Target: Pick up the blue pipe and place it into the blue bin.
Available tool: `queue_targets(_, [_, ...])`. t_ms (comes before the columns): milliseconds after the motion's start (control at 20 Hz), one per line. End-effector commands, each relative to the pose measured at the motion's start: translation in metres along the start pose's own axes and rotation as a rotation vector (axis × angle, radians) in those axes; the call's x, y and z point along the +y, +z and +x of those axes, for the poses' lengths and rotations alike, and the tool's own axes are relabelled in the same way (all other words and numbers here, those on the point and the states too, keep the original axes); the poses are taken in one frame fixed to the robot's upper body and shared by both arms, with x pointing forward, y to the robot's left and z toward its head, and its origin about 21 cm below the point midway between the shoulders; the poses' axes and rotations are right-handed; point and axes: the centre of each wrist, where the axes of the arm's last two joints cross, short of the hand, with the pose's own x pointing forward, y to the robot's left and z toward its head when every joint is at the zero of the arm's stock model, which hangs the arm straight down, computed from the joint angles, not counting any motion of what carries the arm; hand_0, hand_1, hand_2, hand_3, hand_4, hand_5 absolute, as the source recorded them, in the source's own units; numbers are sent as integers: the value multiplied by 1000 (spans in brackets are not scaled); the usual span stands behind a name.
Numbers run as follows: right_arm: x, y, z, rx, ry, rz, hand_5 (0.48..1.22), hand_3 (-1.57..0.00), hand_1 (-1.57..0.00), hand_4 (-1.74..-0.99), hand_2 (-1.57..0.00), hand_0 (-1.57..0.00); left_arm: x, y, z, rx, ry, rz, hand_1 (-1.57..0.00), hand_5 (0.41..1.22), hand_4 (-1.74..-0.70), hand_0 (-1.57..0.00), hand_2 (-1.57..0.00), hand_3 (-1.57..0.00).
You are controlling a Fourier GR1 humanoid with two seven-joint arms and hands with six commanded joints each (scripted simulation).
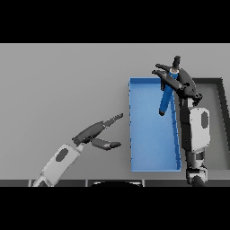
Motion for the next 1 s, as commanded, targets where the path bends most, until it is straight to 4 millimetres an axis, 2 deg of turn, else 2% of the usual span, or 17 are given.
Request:
queue_targets(0, [-4,2,-8,32,-12,-43,1221,-1571,-1571,-1499,-1571,-1571,-1,4,-3,7,-1,-3,1,470,-827,1,1,1])
queue_targets(50, [-8,6,-20,77,-5,-76,1221,-1571,-1571,-1499,-1571,-1571,-3,1,-5,17,-1,-4,1,470,-829,1,1,1])
queue_targets(150, [-9,10,-38,151,14,-95,1221,-1080,-1571,-1586,-1571,-1571,-6,1,-5,19,-3,-7,1,470,-826,1,1,1])
queue_targets(200, [-6,12,-47,187,27,-88,1221,-1178,-1571,-1569,-1571,-1571,-7,-1,-4,12,4,-8,1,471,-827,1,1,1])
queue_targets(350, [-5,19,-71,304,67,-96,1205,-693,-1571,-1653,-1571,-1571,-8,1,-1,6,4,-5,1,475,-826,1,1,1])
queue_targets(450, [-2,20,-82,378,60,-122,1199,-1009,-1571,-1583,-1571,-1571,-10,-2,0,19,6,-5,1,474,-827,1,1,1])
queue_targets(500, [-2,18,-87,430,21,-137,1190,-807,-1382,-1534,-1333,-1465,-11,0,-1,12,8,-9,1,474,-829,1,1,1])
queue_targets(550, [-5,20,-88,461,0,-135,1178,-646,-1106,-1477,-1066,-1172,-8,2,-2,7,7,-4,1,476,-830,1,1,1])
queue_targets(600, [0,18,-90,503,-25,-124,1159,-516,-884,-1404,-853,-937,-9,1,-1,10,3,-9,1,476,-829,1,1,1])
queue_targets(650, [0,20,-91,547,-30,-128,1172,-413,-707,-1344,-682,-749,-7,0,2,9,-4,-6,1,476,-828,1,1,1])
queue_targets(700, [0,19,-91,568,-33,-118,1182,-330,-566,-1302,-545,-599,-6,-3,2,13,0,-3,1,476,-828,1,1,1])
queue_targets(800, [10,20,-86,565,70,-39,1091,-211,-362,-1234,-349,-383,-7,-1,-1,16,-2,-6,1,477,-827,1,1,1])
queue_targets(900, [10,22,-77,554,196,-7,1002,-135,-231,-1204,-223,-246,-6,2,-2,10,6,-6,1,477,-829,1,1,1])
queue_targets(950, [13,24,-79,560,223,2,967,-107,-185,-1199,-178,-196,-7,4,-4,11,3,-2,1,475,-830,1,1,1])
